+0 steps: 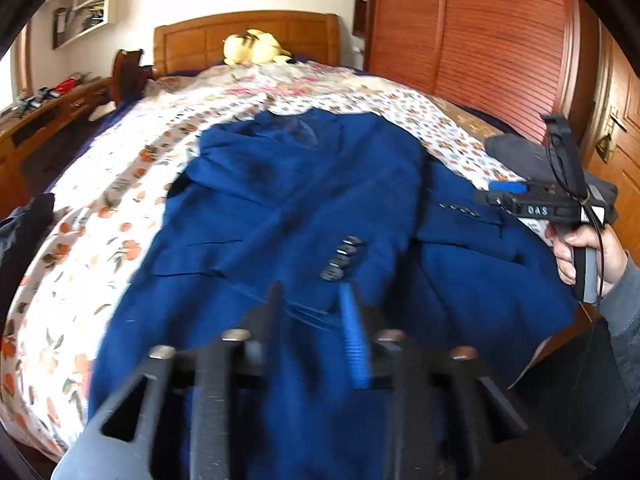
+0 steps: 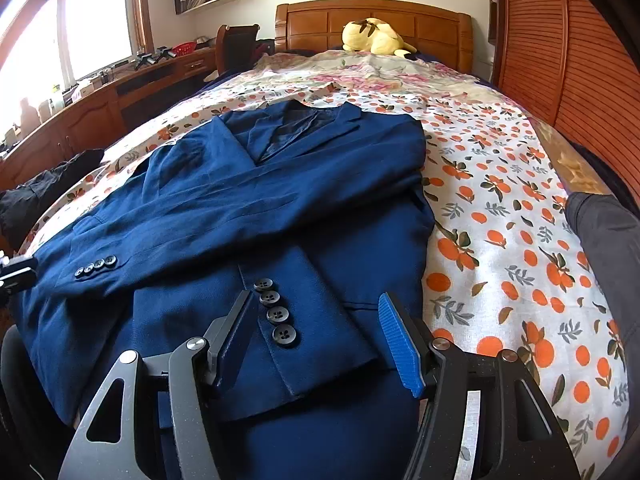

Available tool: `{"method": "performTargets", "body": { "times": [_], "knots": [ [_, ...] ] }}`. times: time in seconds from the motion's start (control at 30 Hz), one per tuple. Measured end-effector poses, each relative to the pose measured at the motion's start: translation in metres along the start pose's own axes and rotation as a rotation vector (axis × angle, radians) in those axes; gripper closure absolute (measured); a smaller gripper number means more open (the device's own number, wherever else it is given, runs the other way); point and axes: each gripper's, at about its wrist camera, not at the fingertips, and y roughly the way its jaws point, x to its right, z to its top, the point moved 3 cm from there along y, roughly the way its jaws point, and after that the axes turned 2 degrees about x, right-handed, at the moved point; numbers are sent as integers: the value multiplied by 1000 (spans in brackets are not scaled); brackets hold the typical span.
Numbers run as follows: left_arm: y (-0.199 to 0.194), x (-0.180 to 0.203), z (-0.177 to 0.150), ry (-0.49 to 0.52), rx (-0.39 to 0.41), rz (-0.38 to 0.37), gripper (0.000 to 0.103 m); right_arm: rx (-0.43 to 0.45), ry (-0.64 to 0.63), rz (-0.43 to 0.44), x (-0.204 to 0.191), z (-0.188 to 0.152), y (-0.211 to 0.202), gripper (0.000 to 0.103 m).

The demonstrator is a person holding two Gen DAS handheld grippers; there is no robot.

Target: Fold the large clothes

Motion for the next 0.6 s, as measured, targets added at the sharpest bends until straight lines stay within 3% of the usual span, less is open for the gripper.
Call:
{"method": "performTargets", "body": {
  "times": [0.07, 0.13, 0.17, 0.2, 0.6],
  "knots": [
    [-3, -13, -1, -11, 0, 28, 63, -1, -2, 1, 0, 0, 1, 38],
    [-4, -28, -3, -19, -14, 61, 49, -3, -6, 2, -2, 0, 2, 38],
    [-4, -34, -5, -28, -13, 69, 30, -4, -7, 2, -2, 0, 3, 38],
    [-5, -40, -6, -40, -8, 75, 18, -6, -8, 3, -2, 0, 4, 38],
    [-13, -93, -25, -102, -9, 178, 18, -33, -41, -14, -7, -3, 20, 38]
  ]
}}
